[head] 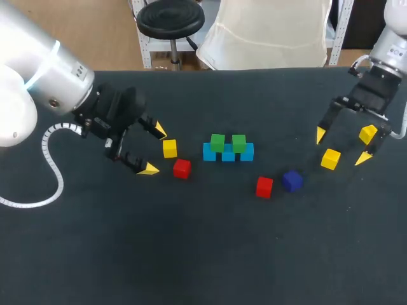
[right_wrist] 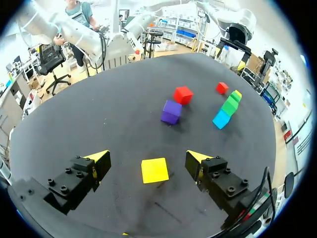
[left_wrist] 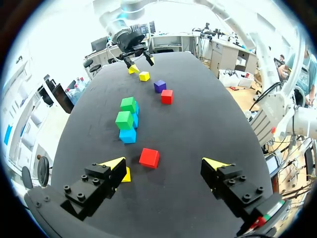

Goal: Place the blue cubes, place green cubes on the blue cubes, place the yellow cubes on the green cubes, then place the red cubes on the yellow cubes, and place purple cube on the red cubes.

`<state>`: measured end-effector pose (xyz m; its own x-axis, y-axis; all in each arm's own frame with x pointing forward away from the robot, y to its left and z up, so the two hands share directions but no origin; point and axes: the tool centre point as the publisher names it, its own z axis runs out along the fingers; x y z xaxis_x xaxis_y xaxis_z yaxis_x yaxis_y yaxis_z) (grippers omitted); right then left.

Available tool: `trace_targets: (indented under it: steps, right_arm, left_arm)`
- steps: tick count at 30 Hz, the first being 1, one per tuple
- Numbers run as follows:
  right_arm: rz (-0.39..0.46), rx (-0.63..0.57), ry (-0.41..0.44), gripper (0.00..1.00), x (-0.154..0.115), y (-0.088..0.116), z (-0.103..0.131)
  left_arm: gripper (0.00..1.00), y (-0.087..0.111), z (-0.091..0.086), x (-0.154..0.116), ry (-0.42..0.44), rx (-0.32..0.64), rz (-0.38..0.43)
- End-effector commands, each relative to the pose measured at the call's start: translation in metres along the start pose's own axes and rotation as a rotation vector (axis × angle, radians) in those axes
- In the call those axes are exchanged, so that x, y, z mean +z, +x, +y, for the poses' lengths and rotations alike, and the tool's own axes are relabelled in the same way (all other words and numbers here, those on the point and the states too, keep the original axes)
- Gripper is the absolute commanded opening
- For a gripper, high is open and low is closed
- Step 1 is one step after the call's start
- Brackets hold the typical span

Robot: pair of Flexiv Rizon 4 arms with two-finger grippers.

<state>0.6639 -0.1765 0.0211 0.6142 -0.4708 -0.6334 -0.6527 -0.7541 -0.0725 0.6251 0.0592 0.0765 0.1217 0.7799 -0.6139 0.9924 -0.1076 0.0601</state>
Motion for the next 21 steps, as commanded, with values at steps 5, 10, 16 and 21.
trace_targets:
  steps: [5,10,16,21]
  right_arm:
    - [-0.023,0.023,-0.006,1.00,0.006,0.012,-0.001]
    - [-0.029,0.029,-0.012,1.00,0.008,0.015,-0.002]
    - [-0.036,0.044,-0.014,1.00,0.010,0.021,-0.004]
    - [-0.039,0.065,-0.014,1.00,0.010,0.028,-0.005]
  left_arm:
    - [1.00,0.001,0.001,0.000,0.002,0.003,-0.002]
    - [1.00,0.001,0.001,0.000,0.002,0.003,-0.002]
    - [1.00,0.001,0.001,0.000,0.002,0.003,-0.002]
    - [1.00,0.001,0.001,0.000,0.002,0.003,-0.002]
